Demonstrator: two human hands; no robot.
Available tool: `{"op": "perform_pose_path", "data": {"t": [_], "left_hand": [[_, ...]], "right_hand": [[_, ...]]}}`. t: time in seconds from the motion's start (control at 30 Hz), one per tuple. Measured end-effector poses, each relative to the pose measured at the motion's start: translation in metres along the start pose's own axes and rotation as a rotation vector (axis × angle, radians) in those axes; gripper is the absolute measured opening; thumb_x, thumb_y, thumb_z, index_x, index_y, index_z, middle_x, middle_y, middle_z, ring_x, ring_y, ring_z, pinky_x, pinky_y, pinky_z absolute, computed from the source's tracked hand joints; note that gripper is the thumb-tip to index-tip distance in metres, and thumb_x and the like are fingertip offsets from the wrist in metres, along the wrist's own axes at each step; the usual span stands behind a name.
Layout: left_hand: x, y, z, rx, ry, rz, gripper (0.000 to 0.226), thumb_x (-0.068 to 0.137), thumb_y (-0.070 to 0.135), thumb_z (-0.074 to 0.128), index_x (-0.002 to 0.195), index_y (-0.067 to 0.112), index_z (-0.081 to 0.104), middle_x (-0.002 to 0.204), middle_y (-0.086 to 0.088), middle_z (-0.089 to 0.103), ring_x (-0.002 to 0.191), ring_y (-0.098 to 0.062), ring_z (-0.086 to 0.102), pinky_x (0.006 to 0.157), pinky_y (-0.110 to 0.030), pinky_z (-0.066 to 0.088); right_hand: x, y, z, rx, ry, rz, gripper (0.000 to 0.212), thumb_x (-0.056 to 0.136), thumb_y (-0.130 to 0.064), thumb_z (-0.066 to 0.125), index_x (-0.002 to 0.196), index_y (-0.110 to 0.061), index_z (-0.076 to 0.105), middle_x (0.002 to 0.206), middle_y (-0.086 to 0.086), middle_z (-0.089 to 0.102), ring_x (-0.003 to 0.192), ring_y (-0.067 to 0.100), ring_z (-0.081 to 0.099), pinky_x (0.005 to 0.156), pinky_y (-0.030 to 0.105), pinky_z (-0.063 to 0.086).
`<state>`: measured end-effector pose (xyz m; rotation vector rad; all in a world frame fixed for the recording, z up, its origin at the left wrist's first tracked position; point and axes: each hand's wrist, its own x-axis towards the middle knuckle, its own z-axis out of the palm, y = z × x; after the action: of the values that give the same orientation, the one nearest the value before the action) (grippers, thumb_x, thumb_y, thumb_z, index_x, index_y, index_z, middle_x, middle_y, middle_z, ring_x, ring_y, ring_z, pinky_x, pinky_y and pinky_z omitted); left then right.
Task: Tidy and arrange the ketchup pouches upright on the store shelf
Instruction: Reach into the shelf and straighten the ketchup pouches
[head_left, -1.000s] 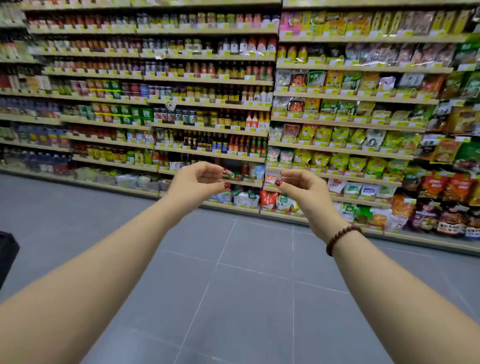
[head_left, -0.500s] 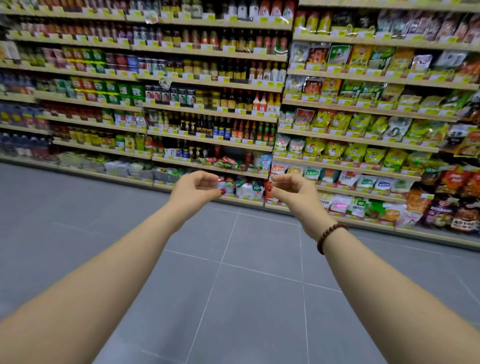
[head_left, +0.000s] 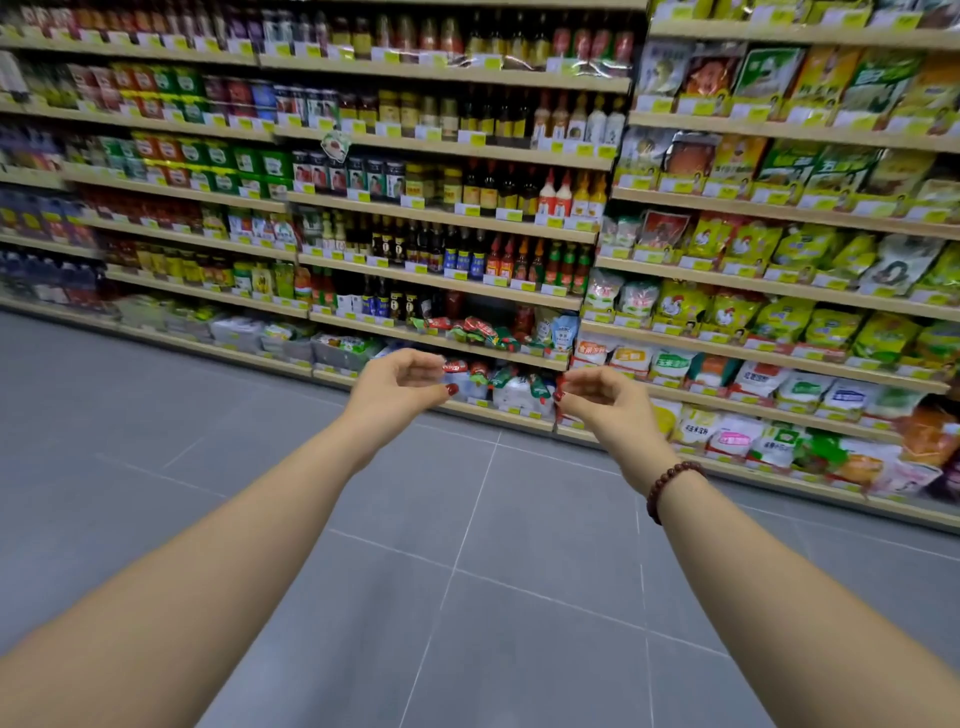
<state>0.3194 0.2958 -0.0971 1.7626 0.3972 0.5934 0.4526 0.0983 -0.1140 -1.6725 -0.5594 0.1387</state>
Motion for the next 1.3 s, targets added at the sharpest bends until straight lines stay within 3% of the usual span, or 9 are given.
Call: {"op": "perform_pose_path", "data": {"t": [0.1, 0.17, 0.27, 0.4, 0.57, 0.7, 0.83, 1.13, 1.3], "left_hand": [[0.058, -0.008, 0.016, 0.019, -0.007, -0.022, 0.032, 0.076, 0.006, 0.073, 0.107, 0.009, 0.063, 0.103, -0.005, 0.067, 0.093, -0.012, 0.063, 0.075, -0.011, 0.049], [0.091, -0.014, 0.026, 0.017, -0.004, -0.032, 0.032, 0.075, 0.006, 0.074, 0.105, 0.012, 0.064, 0.103, -0.004, 0.067, 0.096, -0.013, 0.064, 0.079, -0.016, 0.049], [0.136, -0.027, 0.037, 0.003, 0.002, -0.051, 0.029, 0.076, 0.007, 0.074, 0.103, 0.014, 0.064, 0.1, 0.0, 0.067, 0.093, -0.009, 0.063, 0.073, -0.011, 0.049], [0.194, -0.046, 0.045, -0.017, 0.003, -0.085, 0.028, 0.076, 0.005, 0.072, 0.101, 0.014, 0.064, 0.097, 0.003, 0.067, 0.089, -0.006, 0.063, 0.064, -0.006, 0.048], [0.277, -0.072, 0.044, -0.017, -0.027, -0.105, 0.029, 0.078, 0.002, 0.069, 0.103, 0.013, 0.064, 0.1, -0.002, 0.067, 0.091, -0.009, 0.063, 0.074, -0.016, 0.049], [0.358, -0.095, 0.035, -0.006, -0.052, -0.096, 0.029, 0.079, 0.003, 0.069, 0.105, 0.014, 0.064, 0.101, 0.001, 0.066, 0.089, -0.005, 0.062, 0.065, -0.009, 0.048], [0.434, -0.118, 0.03, -0.011, -0.057, -0.108, 0.033, 0.077, -0.004, 0.067, 0.11, 0.002, 0.062, 0.102, -0.01, 0.065, 0.089, -0.014, 0.061, 0.062, -0.003, 0.047], [0.581, -0.168, 0.035, -0.001, -0.109, -0.185, 0.03, 0.078, -0.001, 0.067, 0.105, 0.01, 0.062, 0.106, -0.009, 0.066, 0.089, -0.011, 0.062, 0.066, -0.01, 0.046], [0.666, -0.186, 0.051, 0.025, -0.079, -0.203, 0.033, 0.08, 0.001, 0.067, 0.112, 0.007, 0.06, 0.106, -0.008, 0.065, 0.093, -0.013, 0.06, 0.07, -0.013, 0.046]], "right_hand": [[0.058, 0.017, -0.003, 0.01, -0.006, 0.017, 0.018, 0.076, -0.005, 0.072, 0.088, -0.017, 0.065, 0.091, 0.007, 0.068, 0.084, 0.015, 0.064, 0.066, 0.013, 0.052], [0.093, 0.027, -0.005, 0.004, -0.023, 0.036, 0.019, 0.077, -0.004, 0.071, 0.087, -0.018, 0.065, 0.091, 0.006, 0.067, 0.088, 0.019, 0.064, 0.075, 0.023, 0.054], [0.142, 0.038, -0.004, 0.014, -0.022, 0.065, 0.019, 0.078, -0.002, 0.069, 0.088, -0.018, 0.064, 0.092, 0.008, 0.066, 0.09, 0.022, 0.064, 0.081, 0.032, 0.055], [0.197, 0.054, 0.007, 0.014, -0.038, 0.07, 0.022, 0.078, 0.001, 0.068, 0.086, -0.019, 0.063, 0.09, 0.006, 0.066, 0.087, 0.018, 0.063, 0.078, 0.027, 0.056], [0.274, 0.073, 0.032, -0.003, -0.036, 0.06, 0.021, 0.078, 0.001, 0.069, 0.092, -0.014, 0.064, 0.091, 0.005, 0.065, 0.084, 0.013, 0.063, 0.071, 0.015, 0.054], [0.343, 0.085, 0.062, 0.015, -0.005, 0.074, 0.02, 0.079, 0.003, 0.067, 0.091, -0.012, 0.062, 0.088, 0.004, 0.064, 0.083, 0.014, 0.061, 0.072, 0.017, 0.054], [0.409, 0.092, 0.093, 0.014, 0.046, 0.113, 0.021, 0.08, 0.005, 0.065, 0.098, -0.004, 0.061, 0.092, 0.008, 0.063, 0.085, 0.015, 0.06, 0.073, 0.017, 0.054], [0.546, 0.137, 0.125, -0.033, 0.067, 0.176, 0.021, 0.079, 0.003, 0.066, 0.096, -0.007, 0.062, 0.094, 0.01, 0.064, 0.089, 0.018, 0.062, 0.079, 0.022, 0.052], [0.638, 0.178, 0.133, -0.009, 0.064, 0.206, 0.021, 0.08, 0.004, 0.065, 0.098, -0.007, 0.062, 0.092, 0.007, 0.063, 0.086, 0.016, 0.06, 0.068, 0.017, 0.052]]}}
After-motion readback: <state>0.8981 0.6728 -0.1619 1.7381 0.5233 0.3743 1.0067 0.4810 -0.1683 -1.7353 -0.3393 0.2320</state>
